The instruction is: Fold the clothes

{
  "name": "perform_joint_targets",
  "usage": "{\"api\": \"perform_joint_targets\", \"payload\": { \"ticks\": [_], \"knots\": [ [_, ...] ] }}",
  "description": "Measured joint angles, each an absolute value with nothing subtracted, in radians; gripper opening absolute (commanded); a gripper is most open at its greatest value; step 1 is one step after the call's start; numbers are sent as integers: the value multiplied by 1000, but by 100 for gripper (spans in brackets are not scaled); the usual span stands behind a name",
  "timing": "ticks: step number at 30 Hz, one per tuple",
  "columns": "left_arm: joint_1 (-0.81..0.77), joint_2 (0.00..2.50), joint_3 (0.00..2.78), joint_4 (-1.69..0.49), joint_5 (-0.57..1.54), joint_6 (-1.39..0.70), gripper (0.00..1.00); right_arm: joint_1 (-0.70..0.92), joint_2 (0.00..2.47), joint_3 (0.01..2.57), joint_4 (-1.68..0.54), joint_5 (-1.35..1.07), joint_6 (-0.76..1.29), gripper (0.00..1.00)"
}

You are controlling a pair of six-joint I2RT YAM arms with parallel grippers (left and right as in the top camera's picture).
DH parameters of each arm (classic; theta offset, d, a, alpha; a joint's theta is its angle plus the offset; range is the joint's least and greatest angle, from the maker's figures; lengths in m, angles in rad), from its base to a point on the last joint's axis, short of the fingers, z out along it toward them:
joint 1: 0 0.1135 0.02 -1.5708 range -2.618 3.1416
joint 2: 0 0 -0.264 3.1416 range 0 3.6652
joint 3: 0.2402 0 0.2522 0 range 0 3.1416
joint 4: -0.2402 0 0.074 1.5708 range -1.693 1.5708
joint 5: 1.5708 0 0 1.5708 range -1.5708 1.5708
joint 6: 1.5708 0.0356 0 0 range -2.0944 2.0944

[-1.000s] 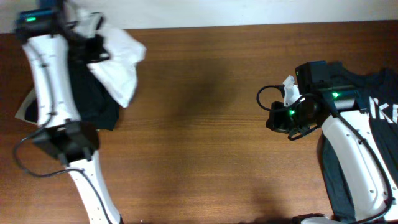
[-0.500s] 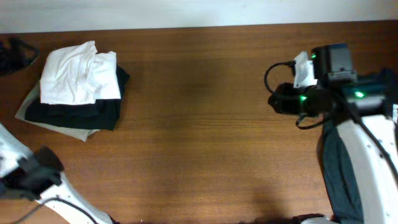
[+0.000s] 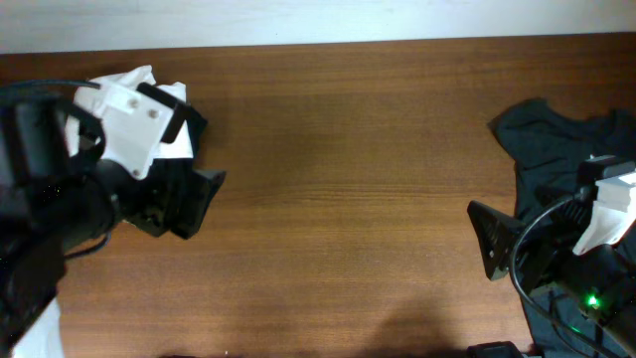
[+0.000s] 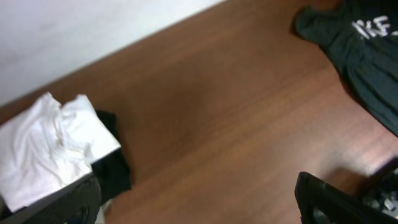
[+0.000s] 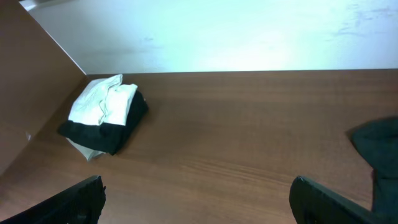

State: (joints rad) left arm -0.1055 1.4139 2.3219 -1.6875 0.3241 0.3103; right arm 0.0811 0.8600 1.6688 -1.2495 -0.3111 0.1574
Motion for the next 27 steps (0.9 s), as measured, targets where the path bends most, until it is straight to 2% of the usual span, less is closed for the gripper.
{"api": "perform_joint_targets", "payload": {
  "ticks": [12,15,18,24,27],
  "knots": [
    [-105,1421,2293,-1687,324,310,99,81,849,1660,-1260,-268,149,99],
    [-105,1421,2293,-1688,324,310,99,81,765,1575,-1176,-187,144,99],
    [-105,1421,2292,-1689,324,310,99,76,595,1317,-925,-75,135,99],
    [-105,1421,2291,-1687,321,310,99,45,311,859,-820,-21,131,99],
    [-105,1419,2291,-1687,321,310,99,44,151,616,-675,-13,131,99]
  ]
}}
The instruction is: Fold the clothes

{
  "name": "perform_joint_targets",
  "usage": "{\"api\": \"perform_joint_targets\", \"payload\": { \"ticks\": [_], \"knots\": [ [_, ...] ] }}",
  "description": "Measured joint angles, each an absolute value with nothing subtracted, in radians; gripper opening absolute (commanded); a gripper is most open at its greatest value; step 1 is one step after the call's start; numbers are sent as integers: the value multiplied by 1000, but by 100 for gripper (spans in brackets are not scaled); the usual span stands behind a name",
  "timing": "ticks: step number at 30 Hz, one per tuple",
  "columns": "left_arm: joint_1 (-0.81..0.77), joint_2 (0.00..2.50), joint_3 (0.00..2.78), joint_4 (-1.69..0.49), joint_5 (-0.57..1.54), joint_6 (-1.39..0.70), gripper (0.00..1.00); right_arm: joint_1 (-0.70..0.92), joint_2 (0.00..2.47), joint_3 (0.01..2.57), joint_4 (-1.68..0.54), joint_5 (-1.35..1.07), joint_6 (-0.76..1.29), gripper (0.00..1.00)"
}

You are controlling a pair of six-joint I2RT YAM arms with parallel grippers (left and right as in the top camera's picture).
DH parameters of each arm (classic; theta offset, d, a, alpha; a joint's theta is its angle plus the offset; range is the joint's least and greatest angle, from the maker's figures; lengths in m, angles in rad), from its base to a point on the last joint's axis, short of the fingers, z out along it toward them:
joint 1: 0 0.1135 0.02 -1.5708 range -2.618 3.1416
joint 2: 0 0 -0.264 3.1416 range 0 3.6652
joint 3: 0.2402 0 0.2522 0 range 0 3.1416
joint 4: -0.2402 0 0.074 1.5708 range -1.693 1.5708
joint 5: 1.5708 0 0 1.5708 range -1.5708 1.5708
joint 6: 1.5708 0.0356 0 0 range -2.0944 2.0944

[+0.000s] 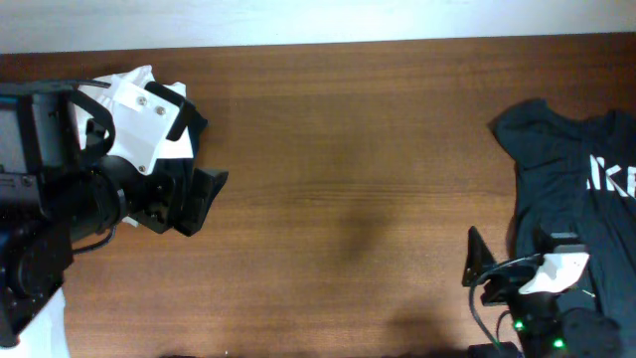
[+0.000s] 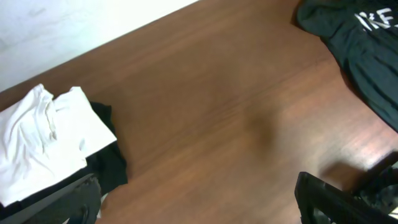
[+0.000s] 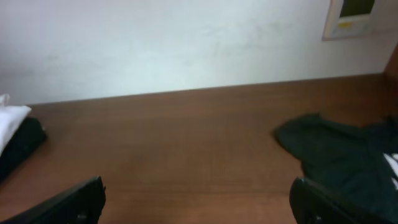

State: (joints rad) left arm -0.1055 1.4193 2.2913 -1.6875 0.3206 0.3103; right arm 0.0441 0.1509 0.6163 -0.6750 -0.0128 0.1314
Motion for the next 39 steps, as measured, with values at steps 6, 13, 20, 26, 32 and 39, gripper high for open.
{"api": "perform_joint_targets", "payload": {
  "ticks": [6,13,20,26,32,39],
  "knots": [
    [-105,1419,2291,-1687,321,310,99,44,16,302,-481,-7,132,99],
    [-105,1419,2291,-1687,321,310,99,44,15,134,-331,-7,132,99],
    [-105,1419,2291,-1687,321,310,99,44,15,52,-158,-7,132,99],
    [-105,1419,2291,-1687,321,310,99,44,15,49,-155,-7,132,99],
    [-105,1419,2291,-1687,321,310,99,44,15,49,-155,-7,132,99],
    [-105,1419,2291,-1687,321,310,99,44,15,49,-155,-7,132,99]
  ]
}}
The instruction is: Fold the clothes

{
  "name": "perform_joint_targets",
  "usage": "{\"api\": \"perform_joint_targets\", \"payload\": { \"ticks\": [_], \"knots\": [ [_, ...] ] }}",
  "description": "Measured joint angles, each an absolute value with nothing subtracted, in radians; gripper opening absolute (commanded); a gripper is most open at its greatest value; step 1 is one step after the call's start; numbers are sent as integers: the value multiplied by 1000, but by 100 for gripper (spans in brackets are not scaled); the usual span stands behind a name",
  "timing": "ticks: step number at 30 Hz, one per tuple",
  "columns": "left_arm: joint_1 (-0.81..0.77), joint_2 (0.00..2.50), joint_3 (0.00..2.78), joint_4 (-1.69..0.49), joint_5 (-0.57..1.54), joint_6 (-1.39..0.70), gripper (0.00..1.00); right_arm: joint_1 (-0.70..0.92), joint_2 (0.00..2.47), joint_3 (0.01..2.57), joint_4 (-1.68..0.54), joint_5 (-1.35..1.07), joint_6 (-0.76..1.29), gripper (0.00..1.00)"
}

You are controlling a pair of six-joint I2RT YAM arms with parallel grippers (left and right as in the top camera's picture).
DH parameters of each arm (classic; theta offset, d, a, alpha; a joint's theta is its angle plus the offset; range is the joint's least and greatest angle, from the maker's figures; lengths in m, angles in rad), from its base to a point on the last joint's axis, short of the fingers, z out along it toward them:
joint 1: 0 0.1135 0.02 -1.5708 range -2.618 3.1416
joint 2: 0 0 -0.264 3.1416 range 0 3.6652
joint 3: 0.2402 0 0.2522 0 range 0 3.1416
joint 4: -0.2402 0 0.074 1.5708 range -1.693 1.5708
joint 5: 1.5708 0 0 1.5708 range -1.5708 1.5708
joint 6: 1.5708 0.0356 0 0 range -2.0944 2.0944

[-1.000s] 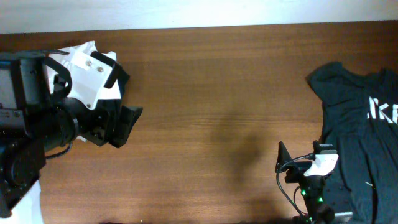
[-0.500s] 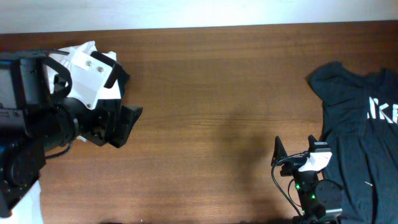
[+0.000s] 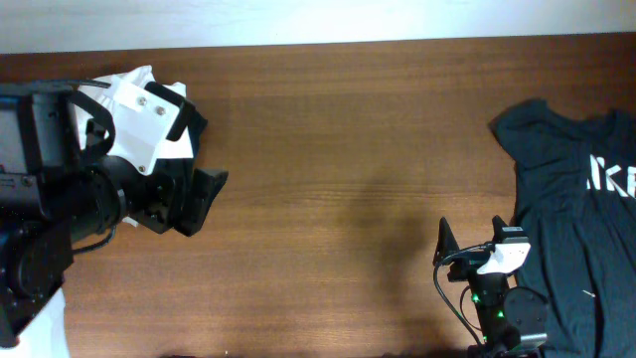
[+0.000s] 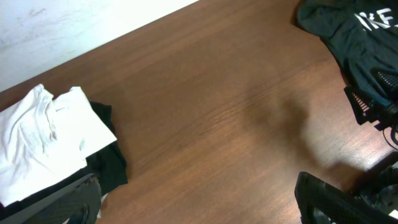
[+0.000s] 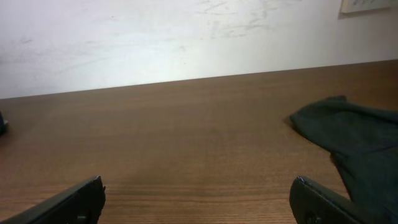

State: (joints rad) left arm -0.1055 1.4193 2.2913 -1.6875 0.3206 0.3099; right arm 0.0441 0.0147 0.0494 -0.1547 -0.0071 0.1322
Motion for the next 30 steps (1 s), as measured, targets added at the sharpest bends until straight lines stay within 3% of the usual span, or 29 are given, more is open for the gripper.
{"api": "perform_joint_targets", "payload": {
  "ticks": [4,7,13,19,25,30],
  "knots": [
    [-105,1417,2289,-1658,294,310,99,44,15,49,-155,-7,133,99],
    [-106,1378,2225,-1410,268,320,99,44,15,49,-153,-7,133,99],
    [-105,1026,1576,-784,244,362,99,44,14,48,-152,-6,132,99],
    [-107,651,889,-327,224,384,99,43,12,48,-152,-3,132,99],
    [-107,270,351,-158,219,387,99,43,11,48,-152,-3,133,99],
    [-107,75,193,-187,218,387,99,43,10,48,-151,-3,132,99]
  ]
}}
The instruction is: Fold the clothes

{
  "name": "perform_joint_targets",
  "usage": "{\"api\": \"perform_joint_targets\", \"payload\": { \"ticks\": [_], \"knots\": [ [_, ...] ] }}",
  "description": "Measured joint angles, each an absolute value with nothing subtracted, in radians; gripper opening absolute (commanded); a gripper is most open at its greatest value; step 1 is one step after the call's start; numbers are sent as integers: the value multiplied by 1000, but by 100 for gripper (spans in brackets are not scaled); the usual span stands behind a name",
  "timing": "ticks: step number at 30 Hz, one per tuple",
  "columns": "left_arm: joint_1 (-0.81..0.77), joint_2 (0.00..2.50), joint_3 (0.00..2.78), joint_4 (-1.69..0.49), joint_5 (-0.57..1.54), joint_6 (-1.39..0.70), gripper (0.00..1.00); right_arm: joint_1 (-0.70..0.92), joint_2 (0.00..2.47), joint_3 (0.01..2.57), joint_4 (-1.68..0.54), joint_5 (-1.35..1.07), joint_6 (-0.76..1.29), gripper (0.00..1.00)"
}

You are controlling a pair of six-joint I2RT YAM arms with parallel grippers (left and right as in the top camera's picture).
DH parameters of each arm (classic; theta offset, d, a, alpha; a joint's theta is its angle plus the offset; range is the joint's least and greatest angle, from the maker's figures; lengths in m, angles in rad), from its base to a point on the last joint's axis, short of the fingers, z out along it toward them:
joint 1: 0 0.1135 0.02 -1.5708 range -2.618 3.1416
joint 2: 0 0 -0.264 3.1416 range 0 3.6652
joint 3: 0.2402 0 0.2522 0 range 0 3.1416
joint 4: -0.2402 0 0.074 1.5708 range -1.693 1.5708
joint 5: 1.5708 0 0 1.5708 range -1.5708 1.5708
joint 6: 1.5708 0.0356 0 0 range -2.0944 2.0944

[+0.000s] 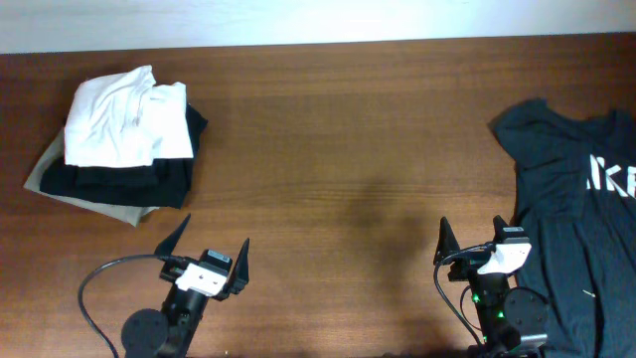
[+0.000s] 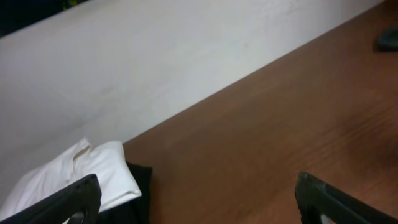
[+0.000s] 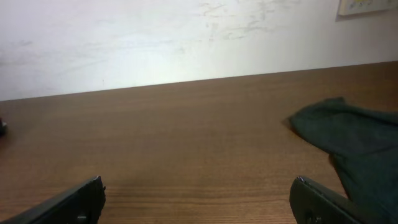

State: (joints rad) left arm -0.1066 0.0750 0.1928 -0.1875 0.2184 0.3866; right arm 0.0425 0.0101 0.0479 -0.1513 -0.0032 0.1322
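Observation:
A stack of folded clothes [image 1: 119, 129] lies at the back left: white on top, black under it, beige at the bottom. Its white top [image 2: 74, 177] shows in the left wrist view. An unfolded dark t-shirt [image 1: 576, 199] with white lettering is spread at the right; its sleeve [image 3: 348, 134] shows in the right wrist view. My left gripper [image 1: 214, 244] sits low at the table's front edge, open and empty, its fingers [image 2: 74, 199] wide apart. My right gripper [image 1: 469, 239] rests at the front right beside the t-shirt, open and empty, fingers [image 3: 329, 202] spread.
The brown wooden table [image 1: 348, 149] runs up to a white wall [image 3: 186, 37] at the back. A wall plate [image 3: 367, 6] shows at the upper right of the right wrist view. Cables trail from both grippers at the front edge.
My left arm was raised over the folded stack at the back left; now it is low at the front edge, and the stack shows in full. The right arm has not moved.
At first my left arm hung over the folded stack and my right arm over the dark t-shirt, both grippers open. Then the right gripper was down at the front right edge, then slightly further left there. Now the left gripper is at the front edge too.

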Motion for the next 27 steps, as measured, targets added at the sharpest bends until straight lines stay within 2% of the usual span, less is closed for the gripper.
{"api": "perform_joint_targets", "payload": {
  "ticks": [7,27],
  "knots": [
    [-107,15,79,-225,208,387,99,43,10,47,-152,-3,132,99],
    [-107,15,78,-219,208,387,99,43,10,48,-152,-3,131,99]
  ]
}}
